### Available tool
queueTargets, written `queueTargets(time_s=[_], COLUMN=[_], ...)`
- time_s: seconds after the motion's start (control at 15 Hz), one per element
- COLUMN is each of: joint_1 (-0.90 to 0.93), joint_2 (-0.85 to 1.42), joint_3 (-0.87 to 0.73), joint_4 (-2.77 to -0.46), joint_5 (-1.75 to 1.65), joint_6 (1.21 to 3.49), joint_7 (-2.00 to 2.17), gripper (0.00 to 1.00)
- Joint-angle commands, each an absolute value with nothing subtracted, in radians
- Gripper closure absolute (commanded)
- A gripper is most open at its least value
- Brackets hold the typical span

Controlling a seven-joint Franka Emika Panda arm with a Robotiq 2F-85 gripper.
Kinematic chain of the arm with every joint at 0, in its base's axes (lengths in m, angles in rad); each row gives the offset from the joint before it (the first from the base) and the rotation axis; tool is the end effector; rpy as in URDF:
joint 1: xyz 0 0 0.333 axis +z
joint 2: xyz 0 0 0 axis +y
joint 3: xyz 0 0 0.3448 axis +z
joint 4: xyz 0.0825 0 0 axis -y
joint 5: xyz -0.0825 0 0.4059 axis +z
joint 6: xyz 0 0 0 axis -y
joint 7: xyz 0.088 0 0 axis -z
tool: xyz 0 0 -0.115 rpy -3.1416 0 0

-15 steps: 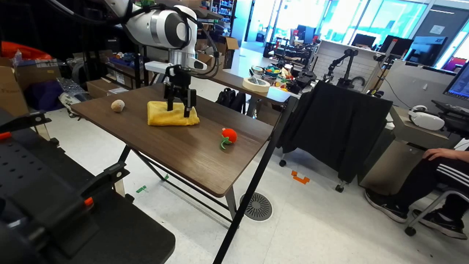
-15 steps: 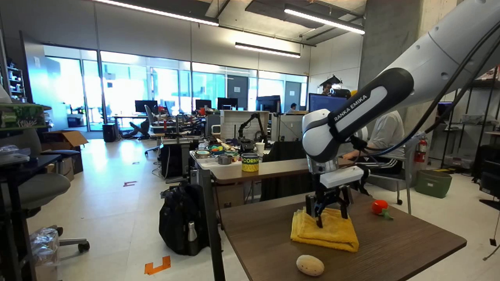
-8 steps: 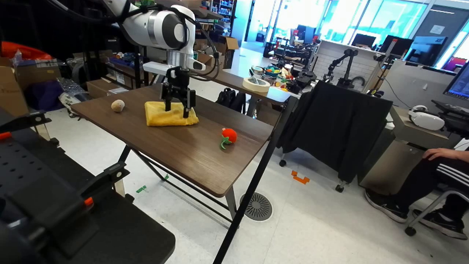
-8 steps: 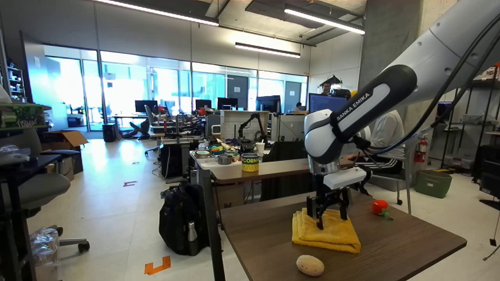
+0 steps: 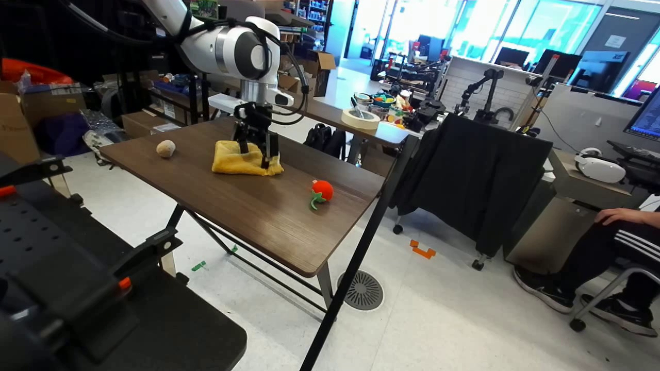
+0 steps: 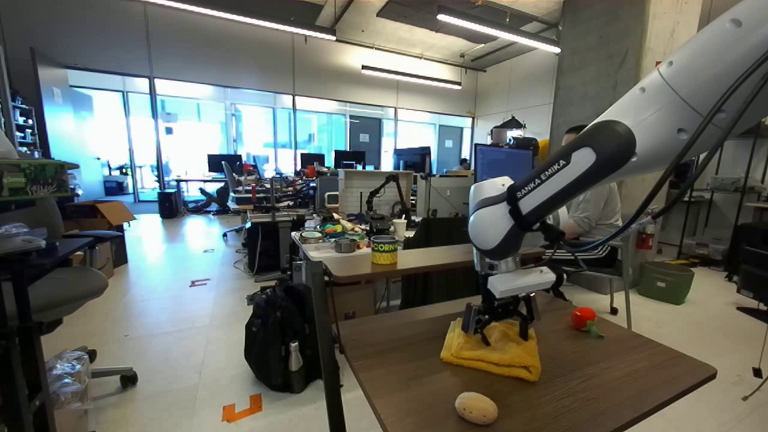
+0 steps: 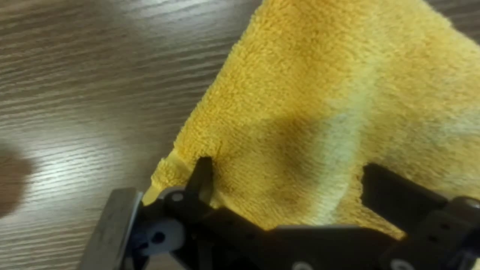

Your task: Wipe the table with the towel

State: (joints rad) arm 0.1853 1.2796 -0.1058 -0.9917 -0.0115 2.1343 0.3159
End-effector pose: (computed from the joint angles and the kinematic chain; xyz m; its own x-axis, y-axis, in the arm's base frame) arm 0.7848 0.0908 0.0313 0.9815 -0.1666 -0.0942 -0.1519 -0.9775 0.1464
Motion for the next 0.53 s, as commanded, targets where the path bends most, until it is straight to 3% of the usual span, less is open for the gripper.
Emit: queueTargets(time_s=[0.0, 0.47], joint_1=[0.189, 0.24], joint_2=[1.384, 1.513], joint_3=[-0.06, -0.037], joint_4=[-0.827, -0.636], joint_5=[0.006, -0.003], joint_6=[2.145, 2.117], joint_7=[0.372, 0.447], gripper=[0.0, 0.0])
